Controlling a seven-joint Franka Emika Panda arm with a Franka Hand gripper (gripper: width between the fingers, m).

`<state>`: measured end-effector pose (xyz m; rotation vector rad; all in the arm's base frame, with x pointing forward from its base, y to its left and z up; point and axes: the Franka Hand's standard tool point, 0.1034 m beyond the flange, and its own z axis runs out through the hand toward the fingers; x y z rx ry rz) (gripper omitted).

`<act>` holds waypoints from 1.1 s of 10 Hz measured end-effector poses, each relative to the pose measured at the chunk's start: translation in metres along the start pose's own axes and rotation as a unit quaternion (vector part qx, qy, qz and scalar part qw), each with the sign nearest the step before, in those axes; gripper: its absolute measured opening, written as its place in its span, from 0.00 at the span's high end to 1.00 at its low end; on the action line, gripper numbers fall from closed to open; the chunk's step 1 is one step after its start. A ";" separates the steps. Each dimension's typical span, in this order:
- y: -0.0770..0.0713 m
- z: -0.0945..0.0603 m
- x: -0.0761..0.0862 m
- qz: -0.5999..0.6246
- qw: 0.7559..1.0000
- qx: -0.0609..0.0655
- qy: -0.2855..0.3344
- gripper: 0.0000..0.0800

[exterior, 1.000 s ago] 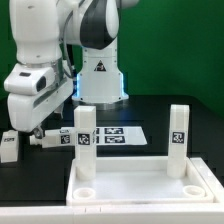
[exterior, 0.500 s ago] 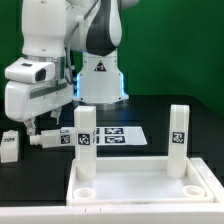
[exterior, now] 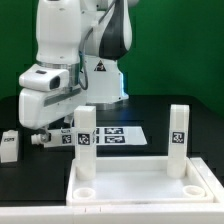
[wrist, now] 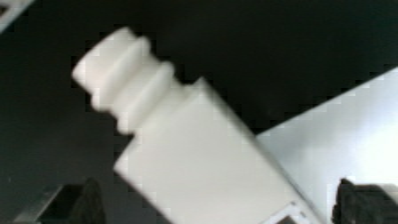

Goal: Assemble desk

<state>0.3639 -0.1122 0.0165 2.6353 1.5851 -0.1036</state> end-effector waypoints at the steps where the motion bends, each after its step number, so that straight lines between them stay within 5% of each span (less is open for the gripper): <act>1: 0.000 0.003 0.002 -0.004 1.000 0.001 -0.001 0.19; 3: 0.000 0.004 -0.003 0.002 1.000 0.002 -0.002 0.19; 4: 0.000 0.004 -0.003 0.002 1.000 0.002 -0.002 0.35; 5: 0.000 0.004 -0.003 0.002 1.000 0.002 -0.002 0.35; 7: 0.000 0.004 -0.003 -0.009 1.000 0.002 -0.003 0.65; 11: 0.012 -0.003 0.005 0.077 0.997 -0.001 0.000 0.64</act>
Offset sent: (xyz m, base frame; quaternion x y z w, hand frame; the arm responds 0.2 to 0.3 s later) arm 0.0000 0.0000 0.0000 0.0000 0.0000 0.0000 1.0000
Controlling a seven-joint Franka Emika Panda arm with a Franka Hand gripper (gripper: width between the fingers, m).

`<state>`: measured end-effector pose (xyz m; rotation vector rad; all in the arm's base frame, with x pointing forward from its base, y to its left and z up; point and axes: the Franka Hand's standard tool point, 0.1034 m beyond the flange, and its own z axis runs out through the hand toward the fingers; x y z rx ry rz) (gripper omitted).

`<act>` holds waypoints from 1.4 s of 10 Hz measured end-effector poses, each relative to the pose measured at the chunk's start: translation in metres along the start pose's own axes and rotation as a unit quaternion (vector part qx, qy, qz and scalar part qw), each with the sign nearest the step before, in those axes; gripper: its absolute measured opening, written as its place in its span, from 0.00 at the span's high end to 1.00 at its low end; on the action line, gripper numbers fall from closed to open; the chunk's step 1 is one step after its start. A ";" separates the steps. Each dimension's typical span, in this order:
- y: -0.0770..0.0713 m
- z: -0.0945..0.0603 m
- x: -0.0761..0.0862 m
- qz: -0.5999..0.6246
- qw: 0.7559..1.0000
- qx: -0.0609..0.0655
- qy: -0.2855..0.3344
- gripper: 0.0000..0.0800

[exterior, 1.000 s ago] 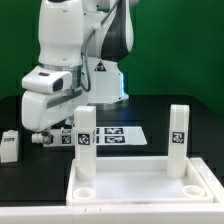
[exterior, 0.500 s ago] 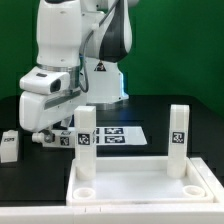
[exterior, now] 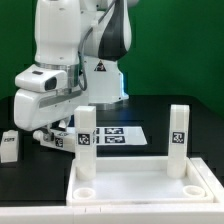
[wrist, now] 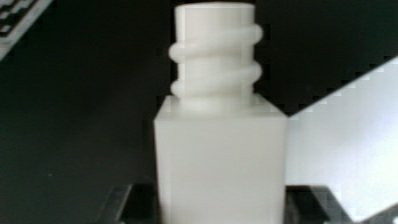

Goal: Assemble desk

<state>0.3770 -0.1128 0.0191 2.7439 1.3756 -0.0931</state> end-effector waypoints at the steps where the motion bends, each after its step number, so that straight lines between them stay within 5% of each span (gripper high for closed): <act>1: -0.010 0.001 0.006 0.060 0.998 0.031 -0.011 0.64; 2: -0.009 0.000 0.011 0.100 0.993 0.056 -0.023 0.64; 3: -0.003 0.000 0.010 0.097 0.994 0.042 -0.017 0.64; 6: -0.006 0.001 0.008 0.165 0.985 0.043 -0.019 0.64; 8: -0.010 0.001 -0.002 0.370 0.928 0.033 -0.010 0.64; 9: -0.014 0.004 -0.010 0.448 0.892 0.050 -0.015 0.64; 13: -0.010 0.005 -0.015 0.549 0.834 0.047 -0.014 0.64; 14: -0.013 0.006 -0.017 0.632 0.773 0.051 -0.018 0.64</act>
Offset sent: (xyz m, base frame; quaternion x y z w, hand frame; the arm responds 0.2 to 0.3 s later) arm 0.0000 0.0000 0.0000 0.0000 0.0000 0.0000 1.0000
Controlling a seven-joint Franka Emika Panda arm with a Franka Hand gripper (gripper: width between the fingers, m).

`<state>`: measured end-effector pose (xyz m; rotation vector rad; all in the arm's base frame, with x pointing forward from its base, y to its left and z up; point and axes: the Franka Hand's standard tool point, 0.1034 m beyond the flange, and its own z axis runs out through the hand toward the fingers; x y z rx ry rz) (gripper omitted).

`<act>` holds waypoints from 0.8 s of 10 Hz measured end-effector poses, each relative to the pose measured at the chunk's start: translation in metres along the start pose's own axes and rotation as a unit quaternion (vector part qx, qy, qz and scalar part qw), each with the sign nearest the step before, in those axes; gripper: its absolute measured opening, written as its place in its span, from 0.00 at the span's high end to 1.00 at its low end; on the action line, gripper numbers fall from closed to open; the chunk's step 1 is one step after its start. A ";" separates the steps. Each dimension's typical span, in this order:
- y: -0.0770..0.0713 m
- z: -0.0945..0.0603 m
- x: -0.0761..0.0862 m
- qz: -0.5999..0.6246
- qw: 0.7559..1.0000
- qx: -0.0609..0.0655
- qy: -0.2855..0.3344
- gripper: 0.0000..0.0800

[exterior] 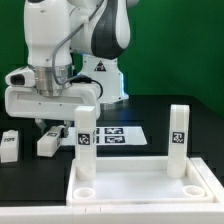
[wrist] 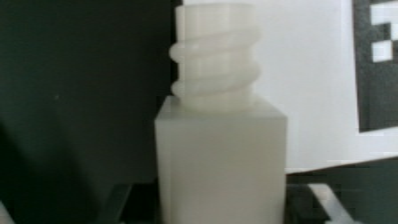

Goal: Assemble desk

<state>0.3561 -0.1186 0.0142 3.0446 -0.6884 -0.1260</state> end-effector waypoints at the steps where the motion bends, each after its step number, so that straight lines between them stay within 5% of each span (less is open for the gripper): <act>1: -0.003 0.001 -0.002 0.075 0.997 0.004 -0.001 0.64; 3: -0.009 0.001 -0.004 0.144 0.989 0.012 0.003 0.64; 5: -0.023 -0.002 -0.008 0.125 0.991 -0.001 0.057 0.64; 8: -0.033 -0.002 -0.016 0.111 0.991 -0.004 0.067 0.64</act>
Offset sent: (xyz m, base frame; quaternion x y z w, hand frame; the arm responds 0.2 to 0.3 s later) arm -0.0022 0.0463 0.0022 0.0197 0.0617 0.1076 0.9921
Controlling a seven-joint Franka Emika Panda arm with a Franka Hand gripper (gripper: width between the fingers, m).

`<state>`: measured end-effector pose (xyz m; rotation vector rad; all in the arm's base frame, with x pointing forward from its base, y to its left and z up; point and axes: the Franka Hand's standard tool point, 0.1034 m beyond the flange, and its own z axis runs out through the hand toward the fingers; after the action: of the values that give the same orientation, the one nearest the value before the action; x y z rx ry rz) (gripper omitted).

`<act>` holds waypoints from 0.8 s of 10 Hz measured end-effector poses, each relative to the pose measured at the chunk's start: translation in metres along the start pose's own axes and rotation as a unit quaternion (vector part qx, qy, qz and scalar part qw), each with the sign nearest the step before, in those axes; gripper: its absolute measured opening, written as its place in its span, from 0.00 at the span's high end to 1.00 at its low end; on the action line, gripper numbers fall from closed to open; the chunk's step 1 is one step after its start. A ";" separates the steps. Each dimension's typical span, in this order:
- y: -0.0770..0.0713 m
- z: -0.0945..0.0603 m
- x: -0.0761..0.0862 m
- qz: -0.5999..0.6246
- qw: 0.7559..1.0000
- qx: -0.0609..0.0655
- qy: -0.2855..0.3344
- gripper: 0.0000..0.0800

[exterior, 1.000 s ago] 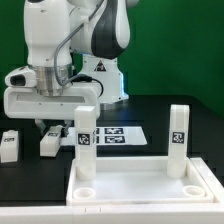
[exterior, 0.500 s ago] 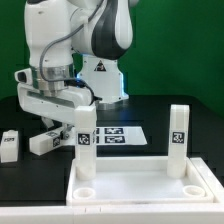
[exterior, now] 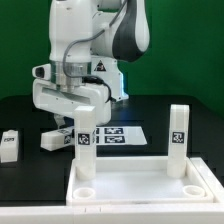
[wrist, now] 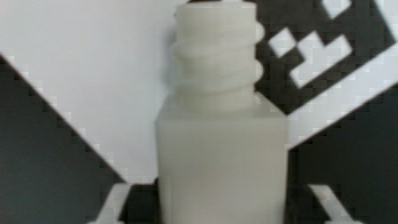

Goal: Assemble desk

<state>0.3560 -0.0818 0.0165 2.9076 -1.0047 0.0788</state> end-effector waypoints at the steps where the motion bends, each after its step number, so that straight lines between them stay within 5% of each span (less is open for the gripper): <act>1: 0.000 0.000 0.001 0.001 1.000 0.000 0.000 0.64; 2: 0.000 0.000 0.001 0.000 1.000 0.000 0.000 0.64; 3: 0.000 0.000 0.002 0.000 1.000 0.001 0.000 0.38; 4: 0.005 -0.001 0.003 -0.005 1.000 0.006 -0.028 0.38; 5: 0.008 -0.006 0.011 -0.001 0.999 0.014 -0.039 0.23; 8: 0.009 -0.027 0.035 -0.016 0.985 0.053 -0.164 0.19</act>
Offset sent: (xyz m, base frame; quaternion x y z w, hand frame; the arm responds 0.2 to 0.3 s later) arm 0.0085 -0.0205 0.0192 0.0513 -0.1244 0.0422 0.9900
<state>0.3776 -0.1081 0.0464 3.0989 -1.0208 -0.3722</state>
